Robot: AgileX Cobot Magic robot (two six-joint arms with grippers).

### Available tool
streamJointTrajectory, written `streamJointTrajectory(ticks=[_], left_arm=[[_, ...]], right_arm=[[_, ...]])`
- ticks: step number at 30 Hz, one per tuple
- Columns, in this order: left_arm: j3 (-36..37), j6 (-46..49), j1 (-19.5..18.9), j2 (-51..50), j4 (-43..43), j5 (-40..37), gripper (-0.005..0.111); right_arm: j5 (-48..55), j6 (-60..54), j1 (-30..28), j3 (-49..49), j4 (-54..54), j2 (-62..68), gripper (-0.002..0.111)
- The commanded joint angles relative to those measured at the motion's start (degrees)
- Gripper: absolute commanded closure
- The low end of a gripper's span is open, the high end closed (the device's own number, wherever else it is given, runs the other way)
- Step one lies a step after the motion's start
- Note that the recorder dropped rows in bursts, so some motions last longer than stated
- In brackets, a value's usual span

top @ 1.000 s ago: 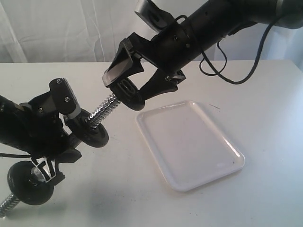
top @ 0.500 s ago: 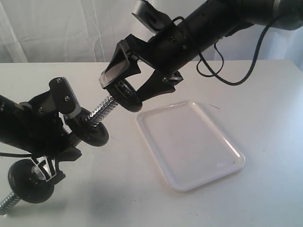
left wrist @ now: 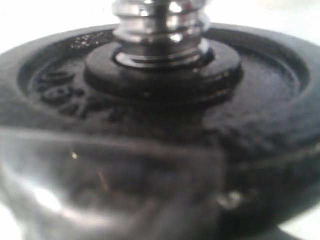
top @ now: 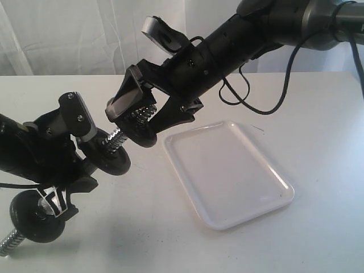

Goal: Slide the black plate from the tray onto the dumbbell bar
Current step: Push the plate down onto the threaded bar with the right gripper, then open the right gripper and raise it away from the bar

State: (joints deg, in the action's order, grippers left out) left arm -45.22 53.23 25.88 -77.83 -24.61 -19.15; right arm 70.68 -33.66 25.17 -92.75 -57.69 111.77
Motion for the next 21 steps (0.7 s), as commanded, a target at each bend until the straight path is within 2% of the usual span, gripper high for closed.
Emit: streamJointTrajectory(ticks=[1,6,8,21], left_arm=[[-1.5,0.7,0.0,3.2,-3.8,4.3,0.107],[-1.5,0.7,0.0,3.2,-3.8,4.3,0.107],[-1.5,0.7,0.0,3.2,-3.8,4.3,0.107],[-1.5,0.7,0.0,3.2,-3.8,4.4,0.107]], right_arm=[[-0.7,-3.2,-0.7,-0.2,-8.3,-0.7,0.081],[-0.7,-3.1,-0.7,-0.2,-7.4,-0.7,0.031],[-0.7,-3.1,-0.7,-0.2,-7.2,-0.7,0.021],[-0.7,-3.0,-0.7,-0.2,-7.1,-1.1,0.019]])
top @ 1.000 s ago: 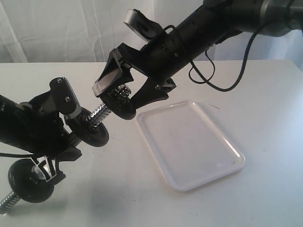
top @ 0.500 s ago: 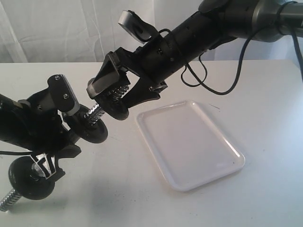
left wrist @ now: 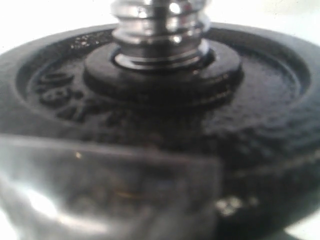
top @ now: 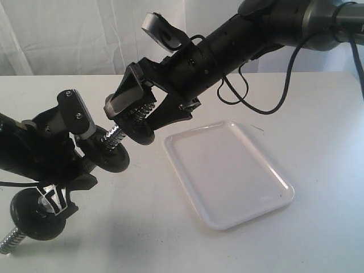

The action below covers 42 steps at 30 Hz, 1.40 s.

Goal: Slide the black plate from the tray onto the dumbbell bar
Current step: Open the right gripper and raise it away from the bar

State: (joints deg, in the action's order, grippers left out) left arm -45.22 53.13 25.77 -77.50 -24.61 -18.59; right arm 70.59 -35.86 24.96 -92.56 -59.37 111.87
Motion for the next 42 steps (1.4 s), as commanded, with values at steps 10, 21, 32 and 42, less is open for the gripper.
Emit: streamJointTrajectory(ticks=[10,21,32,42], left_arm=[[-1.5,0.8,0.1,2.9,-3.8,3.9,0.107],[-1.5,0.8,0.1,2.9,-3.8,3.9,0.107],[-1.5,0.8,0.1,2.9,-3.8,4.0,0.107],[-1.5,0.2,0.1,2.7,-5.8,4.5,0.107]], right_arm=[[-0.6,-1.0,-0.5,-0.4,-5.6,-1.1,0.017],[-0.6,-1.4,-0.5,-0.4,-6.3,-1.1,0.003],[-0.6,-0.9,-0.5,-1.6,-0.5,-1.3,0.003],[-0.6,-1.2,-1.7,-9.3,7.3,-7.1,0.058]])
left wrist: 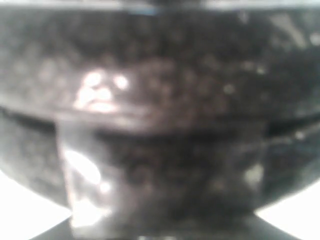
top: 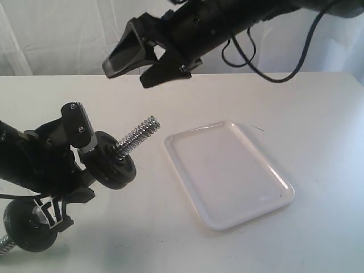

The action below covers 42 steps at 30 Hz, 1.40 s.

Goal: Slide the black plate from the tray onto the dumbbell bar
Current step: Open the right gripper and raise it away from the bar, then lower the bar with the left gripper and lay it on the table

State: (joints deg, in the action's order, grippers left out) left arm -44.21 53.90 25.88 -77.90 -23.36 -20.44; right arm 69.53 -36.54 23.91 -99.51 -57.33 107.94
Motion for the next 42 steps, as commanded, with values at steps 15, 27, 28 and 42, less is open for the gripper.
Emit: streamJointTrajectory(ticks=[15,27,28,42], left_arm=[[-6.3,-20.2,0.0,-4.8,-9.2,8.9,0.107],[-9.9,-34.5,0.0,-11.9,-12.8,12.3,0.107],[-9.9,-36.3,0.0,-12.5,-12.8,12.6,0.107],[-9.9,-61.4,0.0,-15.6,-15.4,20.0,0.107]], right_arm=[[0.4,11.4,-0.6,-2.4,19.9,-8.2,0.108],[0.4,12.3,-0.6,-2.4,22.5,-9.5,0.108],[0.4,12.4,-0.6,-2.4,22.6,-9.5,0.108],[0.4,12.4,-0.6,-2.4,22.9,-9.7,0.108]])
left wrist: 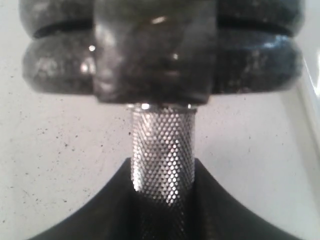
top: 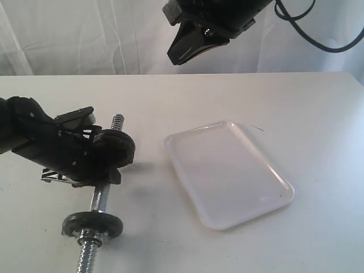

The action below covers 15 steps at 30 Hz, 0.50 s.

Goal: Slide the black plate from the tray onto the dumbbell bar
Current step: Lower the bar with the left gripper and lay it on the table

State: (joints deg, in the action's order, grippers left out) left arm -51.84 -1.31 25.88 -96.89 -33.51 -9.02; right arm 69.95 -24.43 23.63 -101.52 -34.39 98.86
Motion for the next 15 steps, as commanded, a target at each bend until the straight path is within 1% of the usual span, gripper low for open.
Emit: streamJointTrajectory(ticks=[1,5,8,12,15], left_arm=[[-2.3,-10.1,0.0,3.4,-5.2,9.7,0.107],[-2.3,-16.7,0.0,3.3,-5.4,10.4,0.107],[-2.3,-17.5,0.2,3.2,-5.4,10.2,0.107],[-3.1,-18.9,3.3,1.5,-5.4,10.7,0.107],[-3.7,-19.8,4.2,0.3,-5.8,11.8,0.107]], right_arm=[[0.0,0.4,-0.3,-0.4,-0.1,-0.6,0.108],[0.0,0.5,-0.3,-0.4,-0.1,-0.6,0.108],[0.0,0.6,-0.3,-0.4,-0.1,-0.6,0.108],[0.0,0.7,-0.3,-0.4,-0.2,-0.6,0.108],[0.0,1.8,-0.3,-0.4,-0.1,-0.6,0.108]])
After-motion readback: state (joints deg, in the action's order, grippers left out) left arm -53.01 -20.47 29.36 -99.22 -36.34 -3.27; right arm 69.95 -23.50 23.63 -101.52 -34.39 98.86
